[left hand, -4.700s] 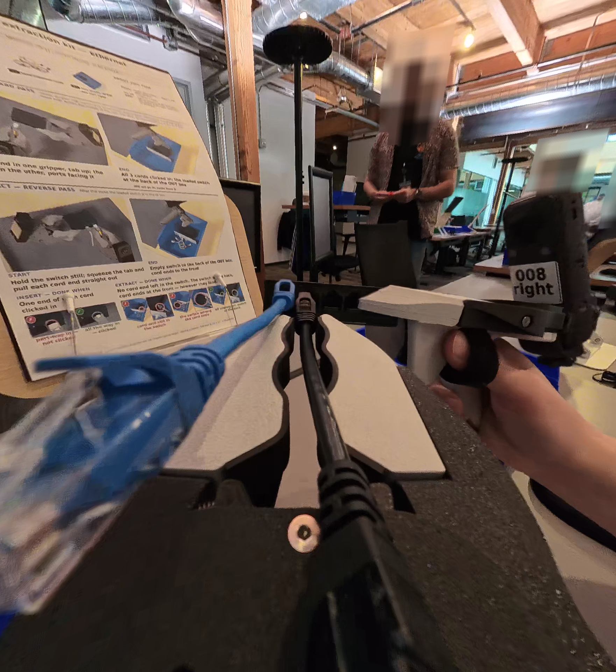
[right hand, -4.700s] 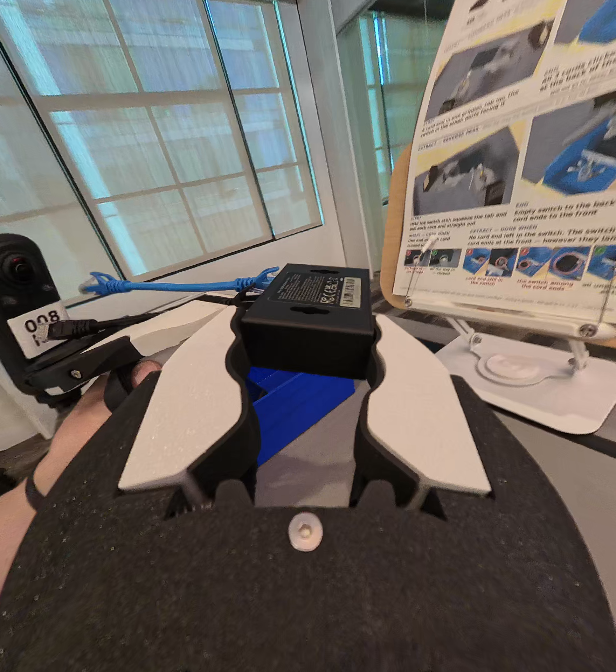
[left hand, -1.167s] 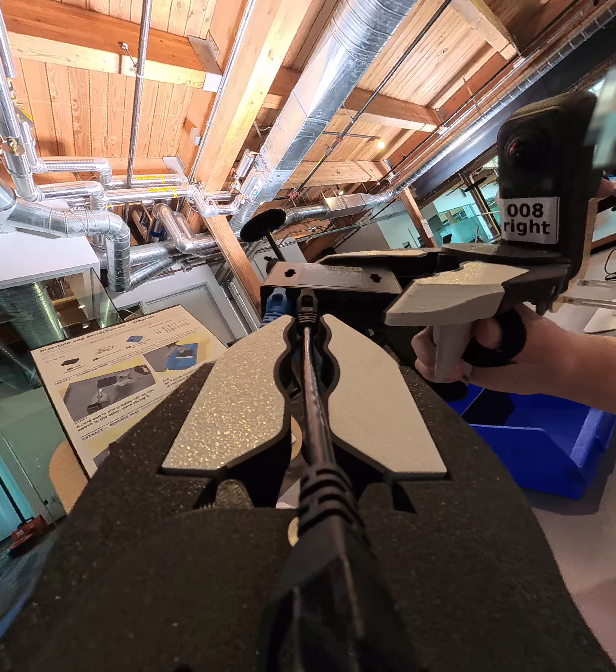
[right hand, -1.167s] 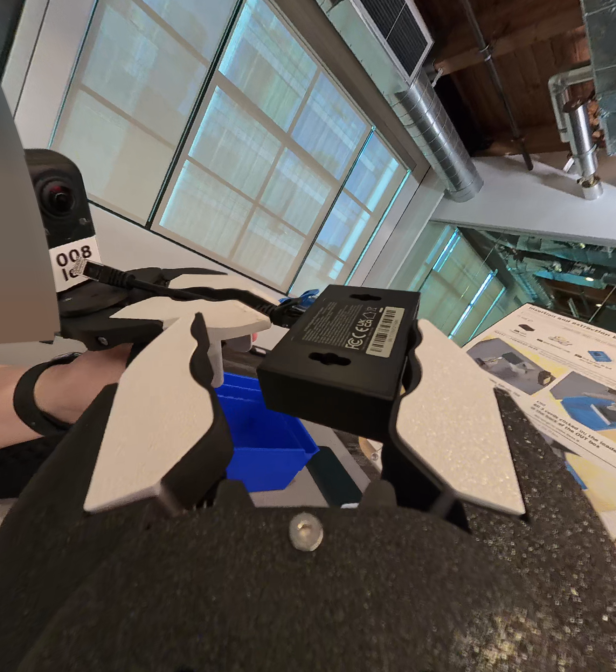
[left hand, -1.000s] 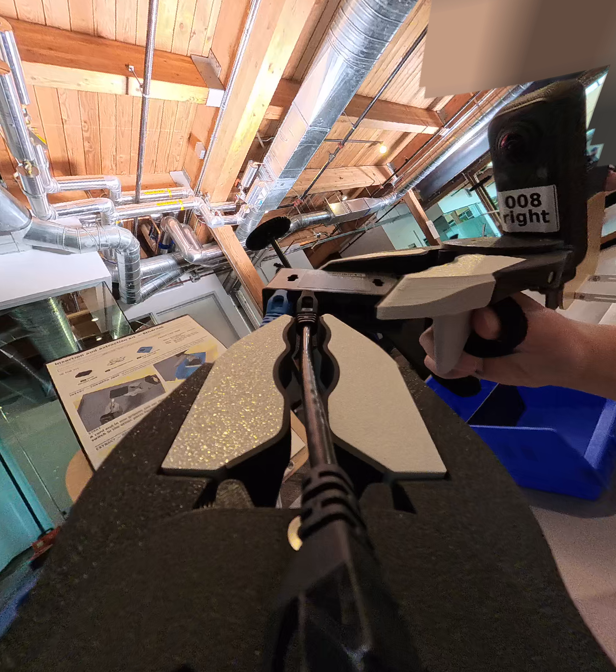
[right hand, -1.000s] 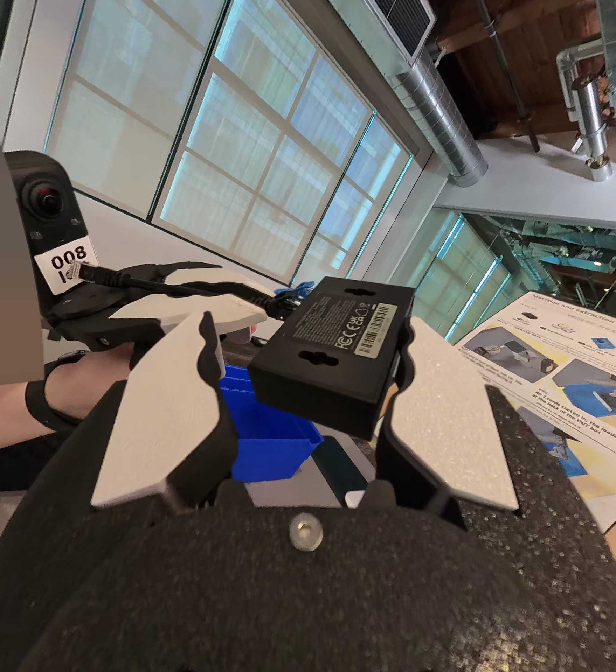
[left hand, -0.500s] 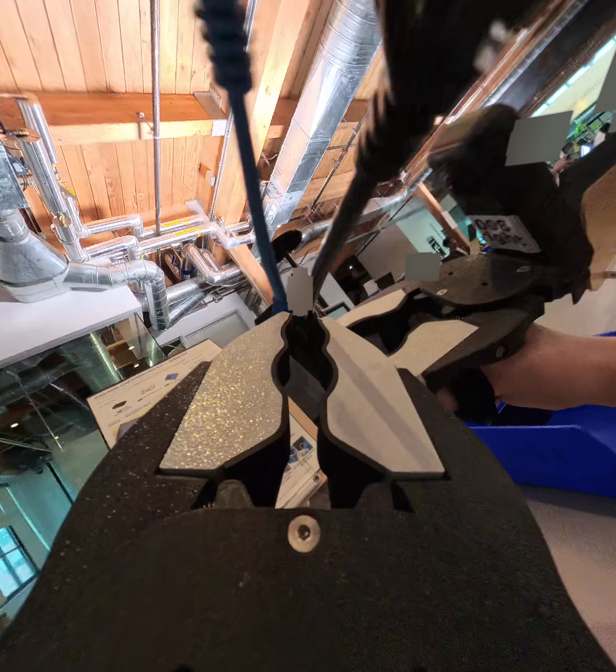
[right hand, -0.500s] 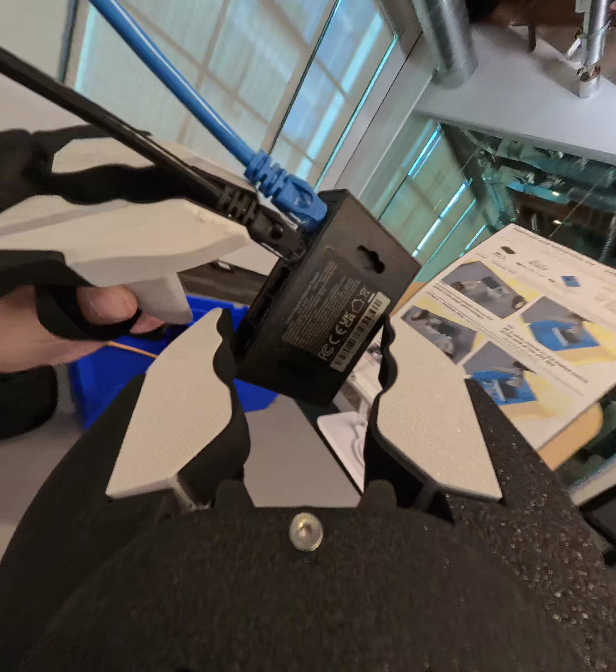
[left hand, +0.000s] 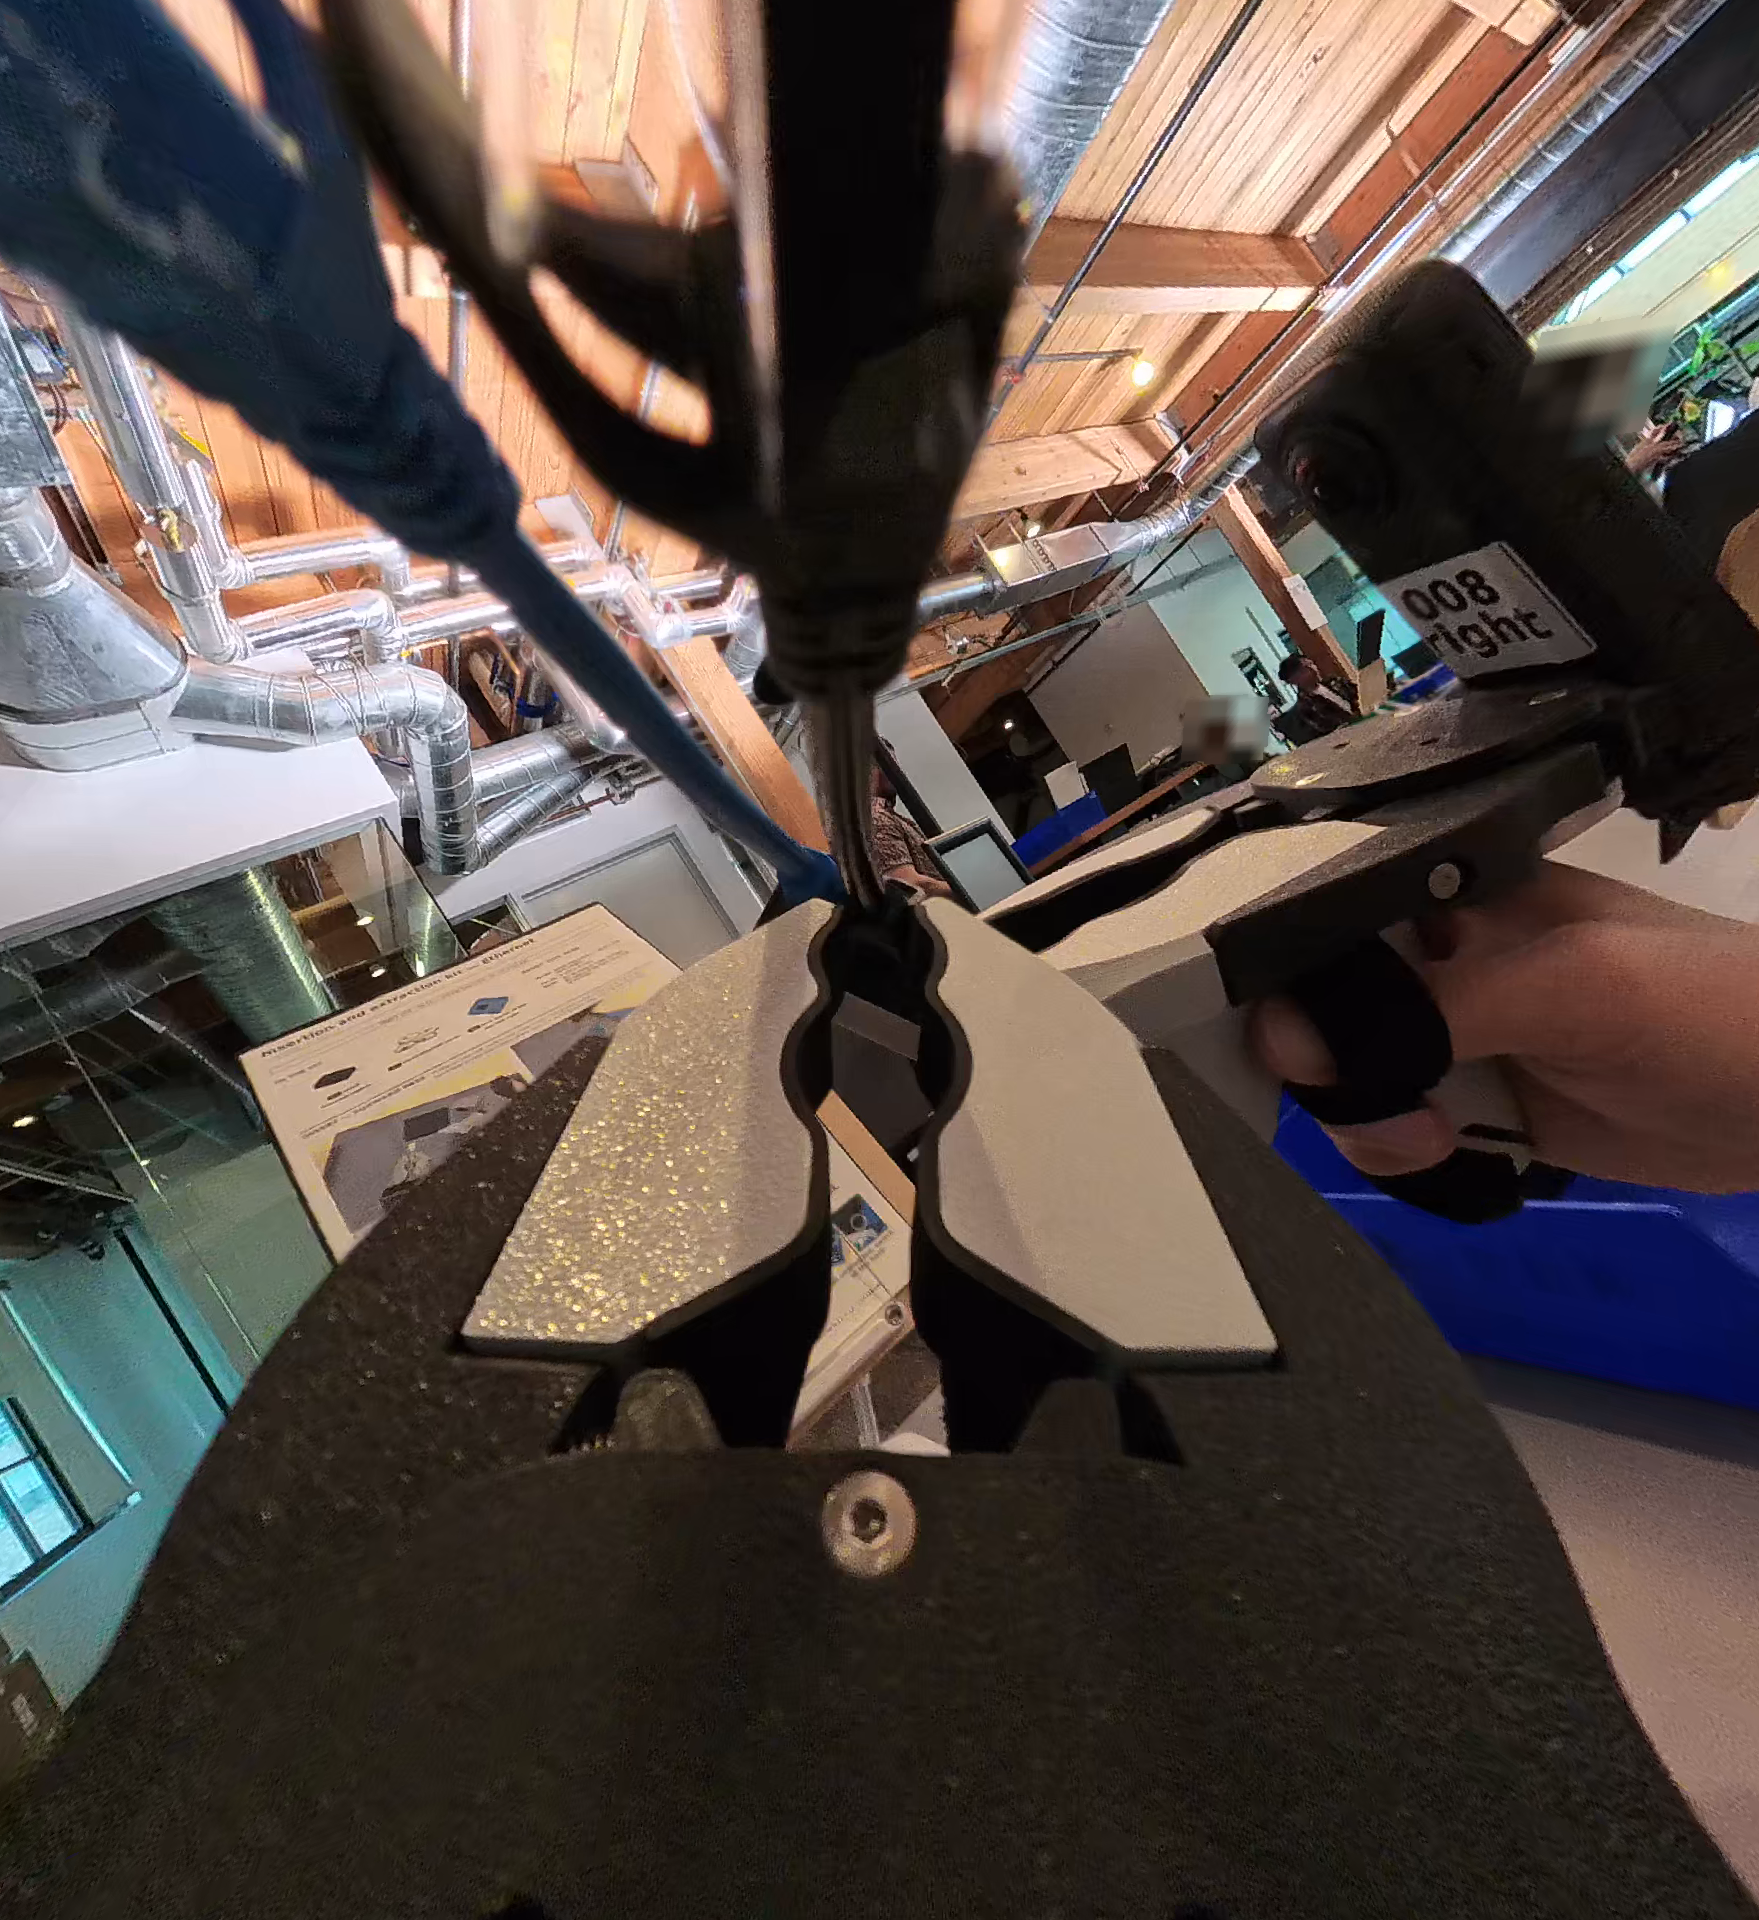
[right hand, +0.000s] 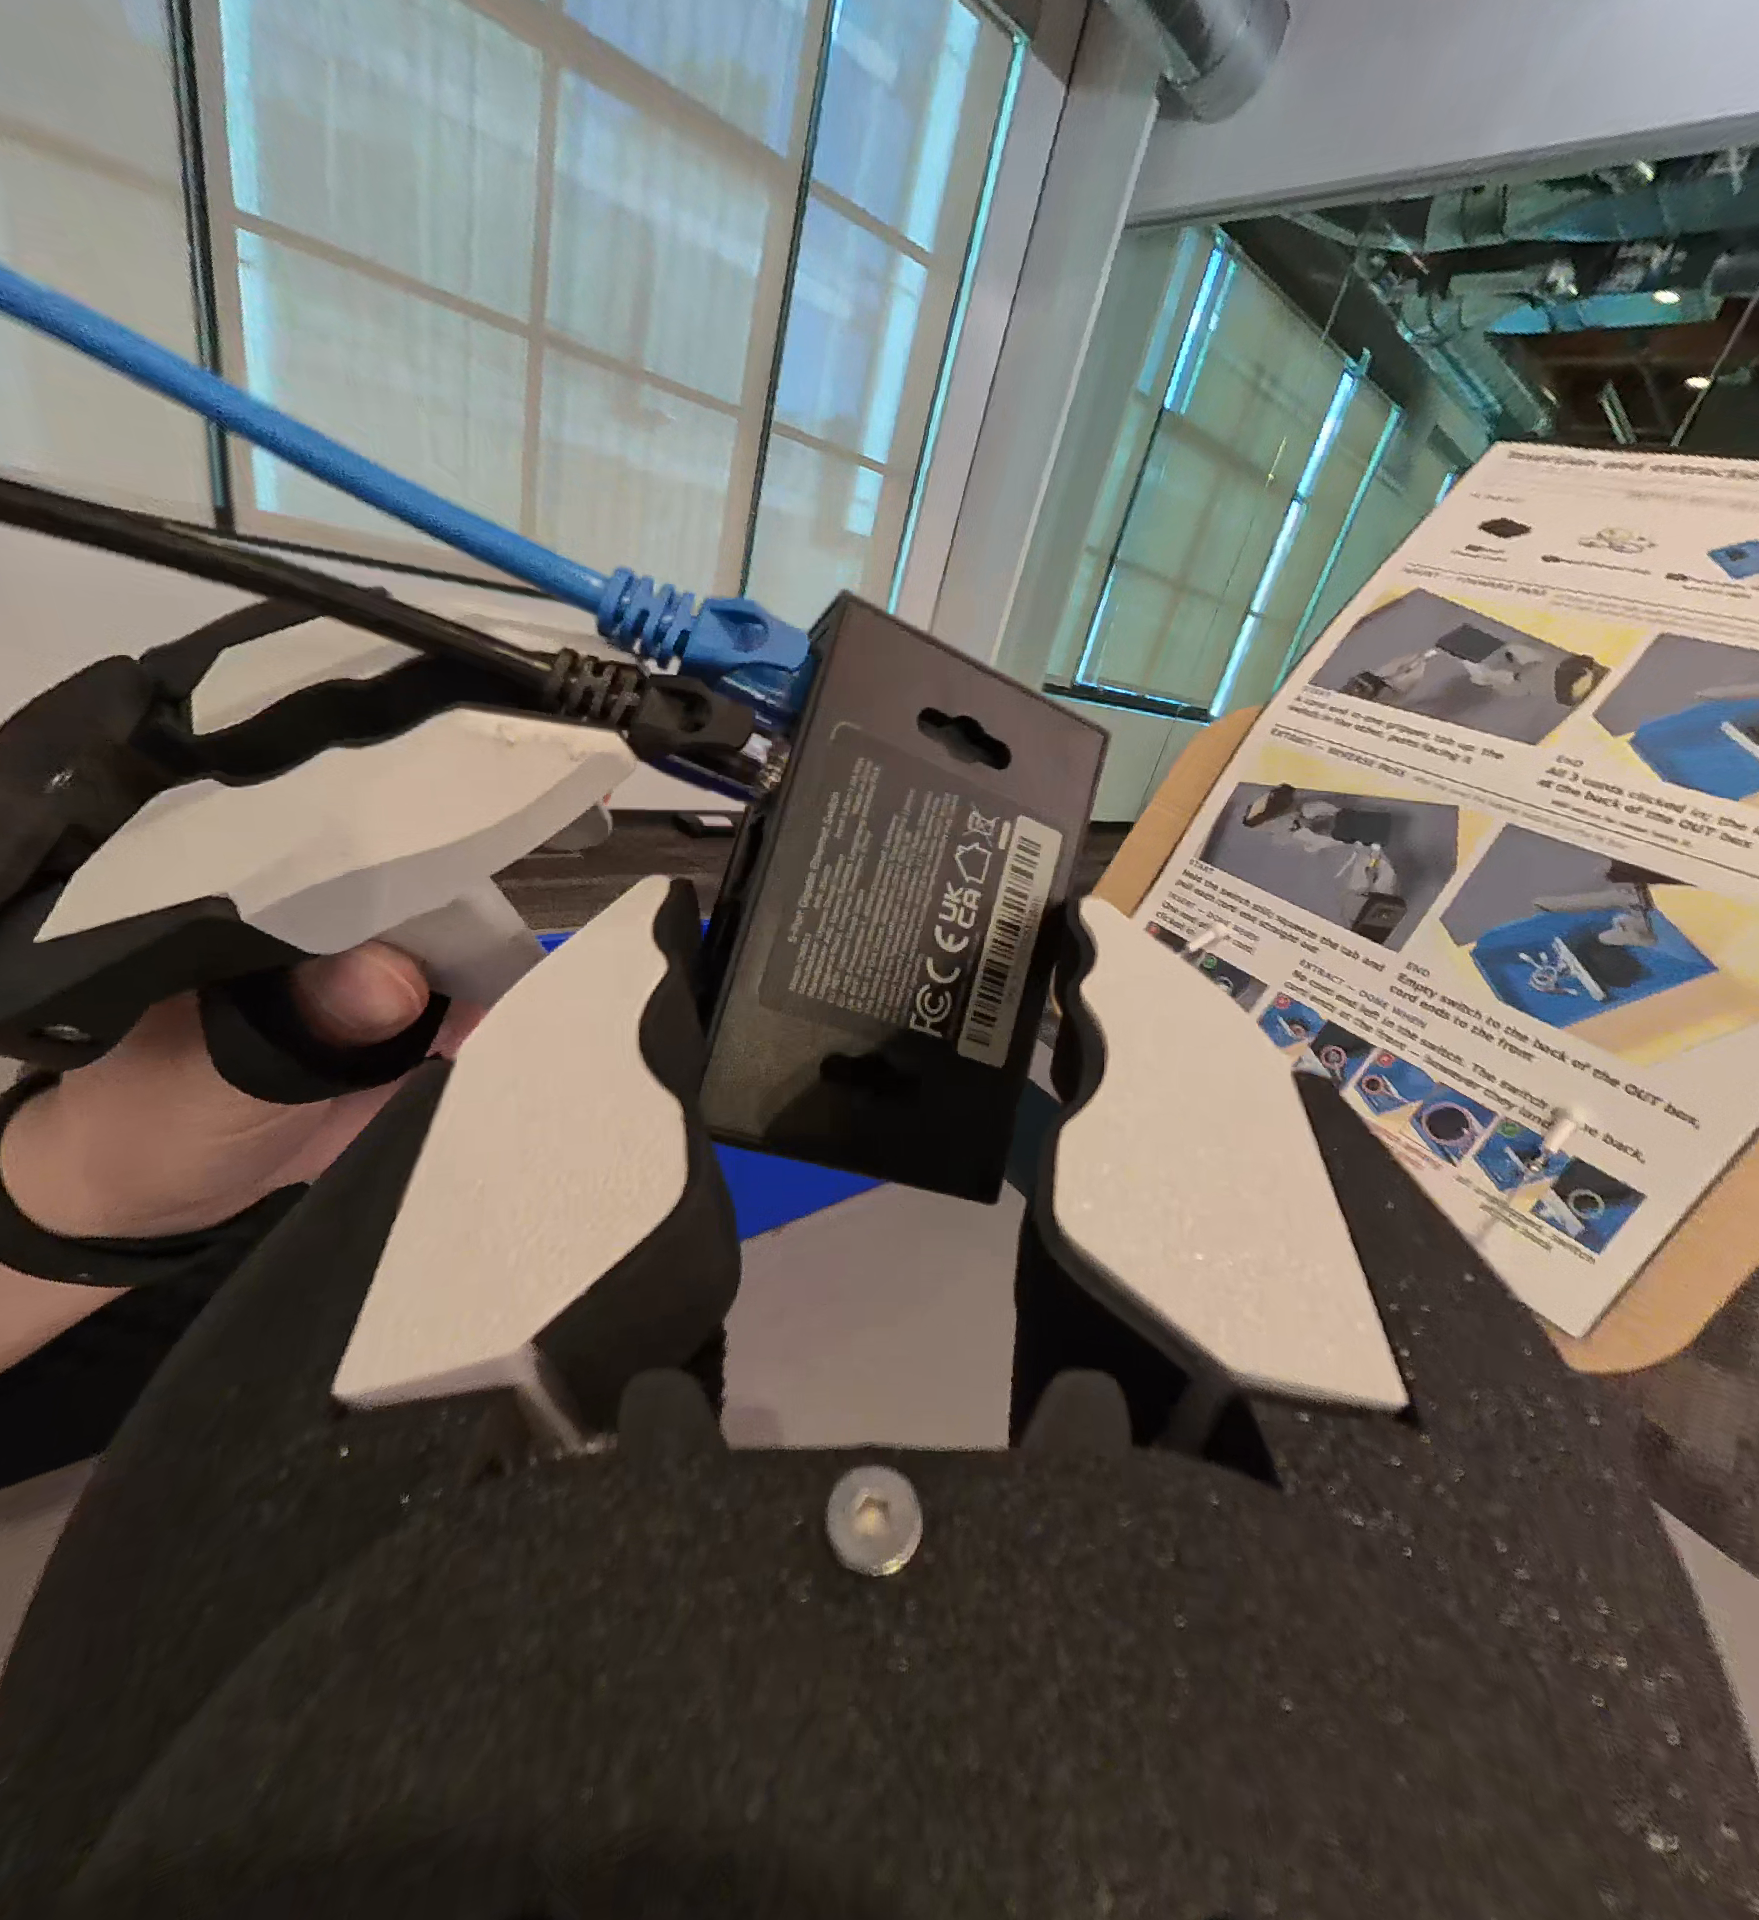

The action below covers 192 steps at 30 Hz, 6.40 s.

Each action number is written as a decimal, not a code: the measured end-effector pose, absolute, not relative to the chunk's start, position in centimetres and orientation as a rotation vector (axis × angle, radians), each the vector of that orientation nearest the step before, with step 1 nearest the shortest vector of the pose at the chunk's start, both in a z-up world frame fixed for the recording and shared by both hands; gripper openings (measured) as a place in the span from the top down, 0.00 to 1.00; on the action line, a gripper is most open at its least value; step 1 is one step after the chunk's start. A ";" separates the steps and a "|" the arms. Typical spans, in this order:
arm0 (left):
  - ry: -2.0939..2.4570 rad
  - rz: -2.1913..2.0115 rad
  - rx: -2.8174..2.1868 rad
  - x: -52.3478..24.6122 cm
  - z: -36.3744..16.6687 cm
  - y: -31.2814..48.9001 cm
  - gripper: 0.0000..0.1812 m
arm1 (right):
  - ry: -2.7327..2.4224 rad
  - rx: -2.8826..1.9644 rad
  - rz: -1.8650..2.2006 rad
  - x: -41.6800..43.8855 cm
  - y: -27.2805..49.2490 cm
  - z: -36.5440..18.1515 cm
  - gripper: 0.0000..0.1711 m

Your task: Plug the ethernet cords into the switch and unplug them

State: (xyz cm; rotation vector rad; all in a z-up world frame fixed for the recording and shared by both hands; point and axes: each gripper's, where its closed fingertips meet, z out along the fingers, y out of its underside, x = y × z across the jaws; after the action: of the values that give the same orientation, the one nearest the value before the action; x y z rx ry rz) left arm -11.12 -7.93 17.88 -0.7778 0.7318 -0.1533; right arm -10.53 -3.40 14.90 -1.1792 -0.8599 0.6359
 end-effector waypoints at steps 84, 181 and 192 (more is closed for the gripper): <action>0.755 -0.110 -0.830 -10.6 16.1 -6.4 0.95 | -1.116 -1.471 0.062 -8.2 -1.9 14.3 0.63; 1.097 -0.399 -1.536 -8.5 5.0 -0.9 0.94 | -1.199 -2.767 0.600 -1.1 3.5 -13.9 0.66; 1.096 -0.378 -1.461 -8.5 7.2 -2.4 0.94 | -1.439 -2.181 0.134 -3.4 4.5 -12.5 0.69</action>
State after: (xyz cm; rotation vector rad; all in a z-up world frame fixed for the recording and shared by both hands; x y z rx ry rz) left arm -8.54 -2.44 7.20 -1.4609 1.0959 -0.3778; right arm -3.35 4.54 -12.53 -2.1805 -1.4388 0.1344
